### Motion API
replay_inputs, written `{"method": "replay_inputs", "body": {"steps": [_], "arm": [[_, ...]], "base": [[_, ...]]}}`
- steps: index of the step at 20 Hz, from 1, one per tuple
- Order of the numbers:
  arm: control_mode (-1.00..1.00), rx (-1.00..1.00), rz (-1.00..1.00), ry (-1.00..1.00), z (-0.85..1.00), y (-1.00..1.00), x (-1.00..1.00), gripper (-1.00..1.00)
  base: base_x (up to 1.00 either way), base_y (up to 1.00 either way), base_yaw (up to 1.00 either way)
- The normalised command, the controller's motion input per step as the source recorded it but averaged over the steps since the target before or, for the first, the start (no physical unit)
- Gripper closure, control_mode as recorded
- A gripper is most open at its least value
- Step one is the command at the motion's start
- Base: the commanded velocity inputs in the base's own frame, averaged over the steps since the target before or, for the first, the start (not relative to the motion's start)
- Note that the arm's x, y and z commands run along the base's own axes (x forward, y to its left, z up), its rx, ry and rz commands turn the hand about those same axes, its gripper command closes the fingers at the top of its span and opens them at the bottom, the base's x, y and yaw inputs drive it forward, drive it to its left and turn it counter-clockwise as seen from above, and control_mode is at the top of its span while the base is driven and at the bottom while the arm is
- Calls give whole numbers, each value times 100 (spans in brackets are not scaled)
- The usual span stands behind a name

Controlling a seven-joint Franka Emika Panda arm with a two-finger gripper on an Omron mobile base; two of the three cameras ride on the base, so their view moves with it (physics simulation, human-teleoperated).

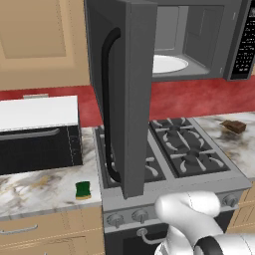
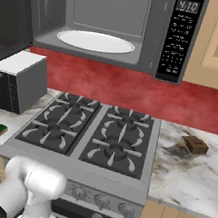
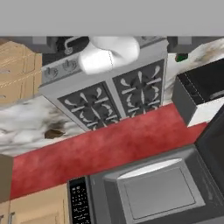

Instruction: Place the sponge inside the microwave to prepare for sanitizing.

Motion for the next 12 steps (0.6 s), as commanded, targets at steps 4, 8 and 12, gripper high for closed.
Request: {"method": "replay_inputs", "body": {"steps": [4,8,12], "arm": [[-100,20,3,52,0,-69,47,-100],[-100,14,3,57,0,-44,52,-100],[-100,5,0,60,0,-6,54,-100]], "base": [[0,0,0],[0,0,0],[0,0,0]]}}
